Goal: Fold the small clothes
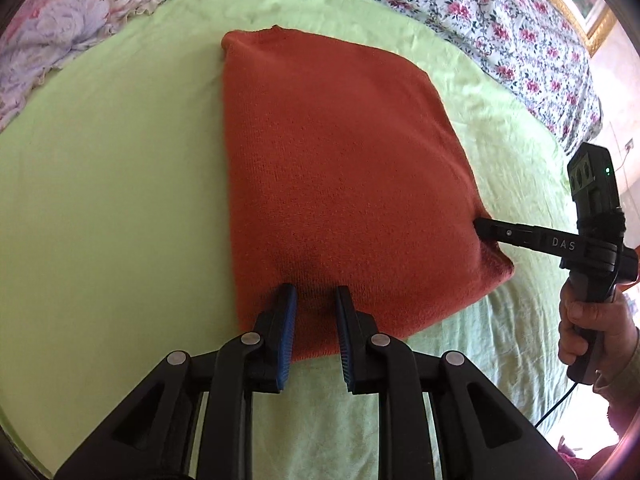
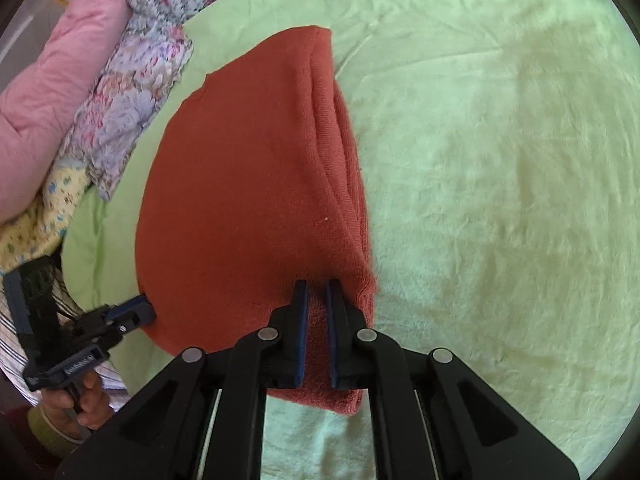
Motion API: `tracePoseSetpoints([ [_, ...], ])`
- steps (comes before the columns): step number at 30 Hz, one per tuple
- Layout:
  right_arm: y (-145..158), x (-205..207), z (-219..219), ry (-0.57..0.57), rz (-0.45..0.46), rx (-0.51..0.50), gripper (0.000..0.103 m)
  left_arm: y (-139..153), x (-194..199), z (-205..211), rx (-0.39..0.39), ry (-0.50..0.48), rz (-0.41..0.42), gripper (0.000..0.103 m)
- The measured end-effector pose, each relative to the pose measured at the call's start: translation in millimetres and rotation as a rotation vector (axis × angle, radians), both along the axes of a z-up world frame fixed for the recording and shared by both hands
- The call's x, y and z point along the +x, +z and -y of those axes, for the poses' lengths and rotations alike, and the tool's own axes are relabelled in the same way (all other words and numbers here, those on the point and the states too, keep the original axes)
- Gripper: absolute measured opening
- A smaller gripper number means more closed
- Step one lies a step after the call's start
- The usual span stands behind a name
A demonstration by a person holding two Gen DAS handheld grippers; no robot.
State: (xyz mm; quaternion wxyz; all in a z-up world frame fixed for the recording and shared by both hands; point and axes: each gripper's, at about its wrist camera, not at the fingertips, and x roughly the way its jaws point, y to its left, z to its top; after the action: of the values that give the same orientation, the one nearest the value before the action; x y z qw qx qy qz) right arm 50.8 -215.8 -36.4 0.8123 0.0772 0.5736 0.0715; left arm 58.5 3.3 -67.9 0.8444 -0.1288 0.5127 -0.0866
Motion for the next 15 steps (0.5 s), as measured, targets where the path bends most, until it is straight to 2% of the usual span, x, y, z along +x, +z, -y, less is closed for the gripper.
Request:
tracePoseSetpoints([
  [4, 3, -2, 2, -0.009, -0.002, 0.016, 0.008, 3, -3, -1, -0.018, 0.015, -0.021, 0.02],
  [10, 15, -9, -4, 0.026, -0.016, -0.017, 0.012, 14, -11, 2, 0.024, 0.02, -0.055, 0.028],
  [15, 27, -12, -3, 0.061, -0.007, -0.034, 0.012, 27, -19, -3, 0.047, 0.051, -0.031, 0.034],
])
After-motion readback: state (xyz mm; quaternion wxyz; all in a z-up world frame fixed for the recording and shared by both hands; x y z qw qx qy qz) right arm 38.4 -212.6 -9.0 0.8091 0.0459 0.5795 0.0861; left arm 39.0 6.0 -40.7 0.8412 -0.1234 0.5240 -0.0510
